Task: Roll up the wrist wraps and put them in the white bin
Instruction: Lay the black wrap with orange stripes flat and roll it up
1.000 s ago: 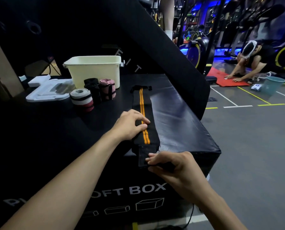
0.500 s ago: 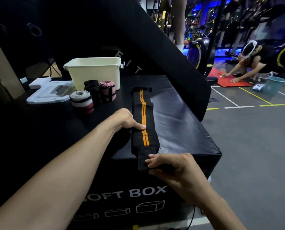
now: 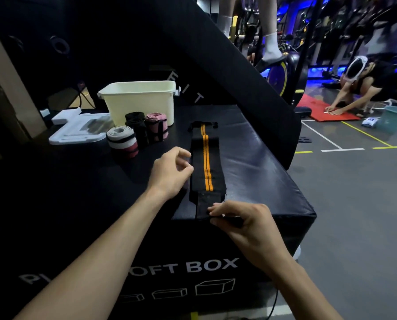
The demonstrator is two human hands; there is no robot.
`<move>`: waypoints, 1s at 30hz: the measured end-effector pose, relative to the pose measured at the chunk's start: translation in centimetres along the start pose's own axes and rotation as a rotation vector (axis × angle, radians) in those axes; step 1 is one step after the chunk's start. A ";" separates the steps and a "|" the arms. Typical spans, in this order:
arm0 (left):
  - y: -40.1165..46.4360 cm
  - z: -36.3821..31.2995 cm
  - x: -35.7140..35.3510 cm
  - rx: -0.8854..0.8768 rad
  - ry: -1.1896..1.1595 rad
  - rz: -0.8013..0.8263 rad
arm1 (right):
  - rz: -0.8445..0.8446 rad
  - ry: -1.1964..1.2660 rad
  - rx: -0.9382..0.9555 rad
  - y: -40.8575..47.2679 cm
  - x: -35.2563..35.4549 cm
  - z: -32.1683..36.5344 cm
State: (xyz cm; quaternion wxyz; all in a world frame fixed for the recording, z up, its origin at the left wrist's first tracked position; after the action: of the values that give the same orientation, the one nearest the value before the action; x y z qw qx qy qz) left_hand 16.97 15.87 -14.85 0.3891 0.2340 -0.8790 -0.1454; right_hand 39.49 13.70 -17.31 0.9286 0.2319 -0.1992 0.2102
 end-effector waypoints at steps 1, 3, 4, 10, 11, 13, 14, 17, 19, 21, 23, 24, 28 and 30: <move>-1.8 -0.8 0.8 -0.082 -0.027 -0.017 | 0.002 0.003 -0.010 -0.1 0.0 0.0; -5.5 -2.5 1.4 -0.232 -0.071 0.041 | 0.014 0.008 -0.023 -0.3 0.0 0.0; -6.9 -3.4 1.4 -0.296 -0.077 0.091 | 0.016 0.010 -0.028 -0.4 0.0 0.0; -9.6 -4.7 1.1 -0.398 -0.029 0.228 | 0.007 0.047 -0.065 -0.5 -0.1 0.0; -9.8 -4.4 0.9 -0.398 -0.014 0.237 | 0.005 0.050 -0.072 -0.5 -0.3 -0.1; -10.1 -4.0 1.0 -0.398 0.001 0.211 | 0.003 0.052 -0.078 -0.6 -0.5 -0.2; -10.1 -3.8 1.1 -0.399 0.003 0.192 | 0.001 0.054 -0.078 -0.6 -0.5 -0.2; -10.3 -3.6 0.9 -0.385 -0.008 0.178 | 0.007 0.028 -0.061 -0.7 -0.4 -0.1; -10.5 -3.7 0.6 -0.387 0.001 0.195 | 0.010 -0.048 -0.021 -0.9 -0.2 0.1; -10.7 -3.6 0.5 -0.384 0.013 0.205 | 0.005 -0.130 0.013 -1.1 0.1 0.3; -10.7 -3.6 0.5 -0.371 0.021 0.206 | -0.013 -0.192 0.017 -1.2 0.4 0.6; -10.8 -3.6 0.5 -0.364 0.026 0.208 | -0.024 -0.221 0.007 -1.3 0.4 0.6; -11.0 -3.6 0.2 -0.321 0.085 0.217 | -0.042 -0.240 -0.128 -1.2 0.4 0.1; -11.0 -3.4 0.1 -0.279 0.092 0.213 | -0.067 -0.241 -0.199 -1.1 0.5 -0.2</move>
State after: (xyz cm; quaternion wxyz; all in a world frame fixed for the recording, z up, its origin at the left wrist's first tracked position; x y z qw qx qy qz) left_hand 22.77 6.26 -17.34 0.4705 0.0899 -0.8516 -0.2130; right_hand 40.47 13.07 -17.67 0.9229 0.1688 -0.3211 0.1290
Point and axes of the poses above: each hand's wrist, its own y-axis towards the middle knuckle, its own x-axis out of the back of the hand, z = x × y, the point moved 6 cm from there along y, towards the middle knuckle, and after that the axes turned 12 degrees about -x, right-handed, at the moved point
